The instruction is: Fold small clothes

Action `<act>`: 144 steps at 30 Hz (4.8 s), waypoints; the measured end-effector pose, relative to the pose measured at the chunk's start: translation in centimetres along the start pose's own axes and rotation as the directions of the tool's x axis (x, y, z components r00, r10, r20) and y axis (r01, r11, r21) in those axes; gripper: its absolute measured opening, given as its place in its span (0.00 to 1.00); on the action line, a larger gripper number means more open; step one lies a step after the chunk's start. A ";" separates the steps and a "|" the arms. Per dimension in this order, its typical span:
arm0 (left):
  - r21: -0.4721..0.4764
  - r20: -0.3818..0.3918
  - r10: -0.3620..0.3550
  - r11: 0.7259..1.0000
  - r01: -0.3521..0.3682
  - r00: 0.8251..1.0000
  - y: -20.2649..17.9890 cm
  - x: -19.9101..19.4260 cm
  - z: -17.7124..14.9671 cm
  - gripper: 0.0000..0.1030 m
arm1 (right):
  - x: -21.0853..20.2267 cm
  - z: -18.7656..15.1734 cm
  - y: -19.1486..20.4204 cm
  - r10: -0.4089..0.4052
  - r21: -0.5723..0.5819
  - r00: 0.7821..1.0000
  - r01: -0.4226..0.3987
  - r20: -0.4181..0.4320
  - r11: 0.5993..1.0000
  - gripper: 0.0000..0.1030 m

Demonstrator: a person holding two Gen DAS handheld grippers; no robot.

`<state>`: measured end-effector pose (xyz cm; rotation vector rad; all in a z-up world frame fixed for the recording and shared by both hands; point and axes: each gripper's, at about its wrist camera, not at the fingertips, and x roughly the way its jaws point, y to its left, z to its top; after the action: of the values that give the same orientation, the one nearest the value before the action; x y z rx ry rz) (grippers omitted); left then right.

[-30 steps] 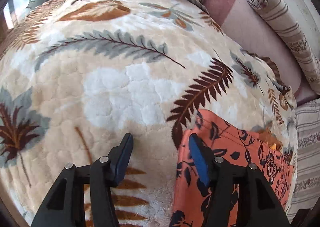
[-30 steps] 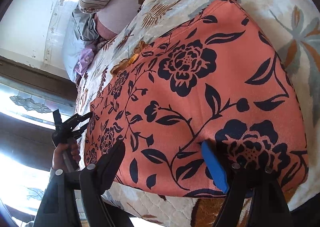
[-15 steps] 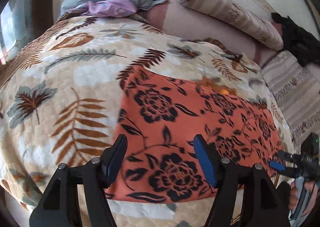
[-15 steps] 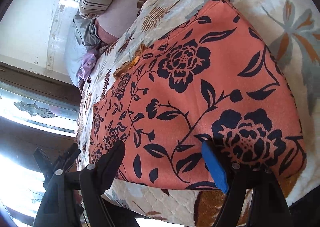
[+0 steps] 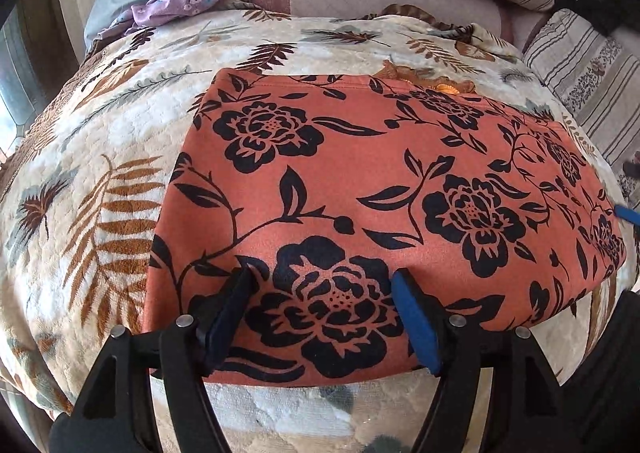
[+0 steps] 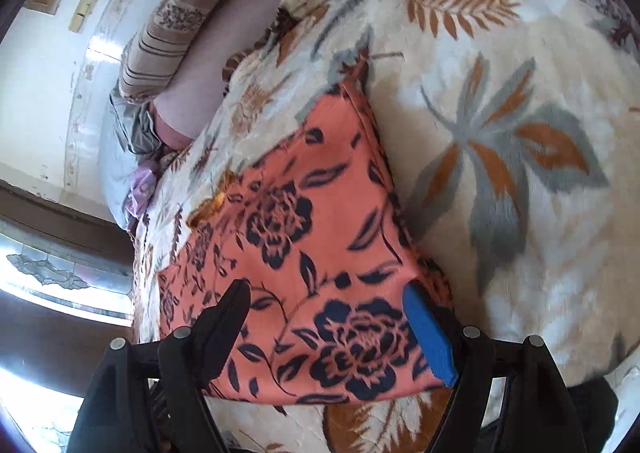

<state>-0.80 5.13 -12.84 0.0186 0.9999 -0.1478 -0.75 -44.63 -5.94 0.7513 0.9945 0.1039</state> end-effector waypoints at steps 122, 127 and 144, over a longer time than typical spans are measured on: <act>0.124 -0.019 -0.015 0.992 0.017 1.000 -12.5 3.0 3.3 0.85 | -2.4 0.7 -5.1 0.156 0.077 0.987 -0.157 0.025 0.985 0.84; 0.124 -0.014 -0.018 0.992 0.019 1.000 -12.4 3.0 3.2 0.85 | 5.1 8.1 -4.3 0.077 -0.016 0.987 -0.080 -0.144 0.997 0.82; 0.127 -0.016 -0.058 0.990 0.059 0.998 -11.9 3.2 3.5 0.87 | 7.1 9.4 0.0 -0.237 -0.168 0.970 0.226 -0.048 0.960 0.72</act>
<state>2.25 -7.34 -13.03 0.1070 1.0025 -0.2651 10.63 -46.69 -8.09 0.4818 1.1177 0.0063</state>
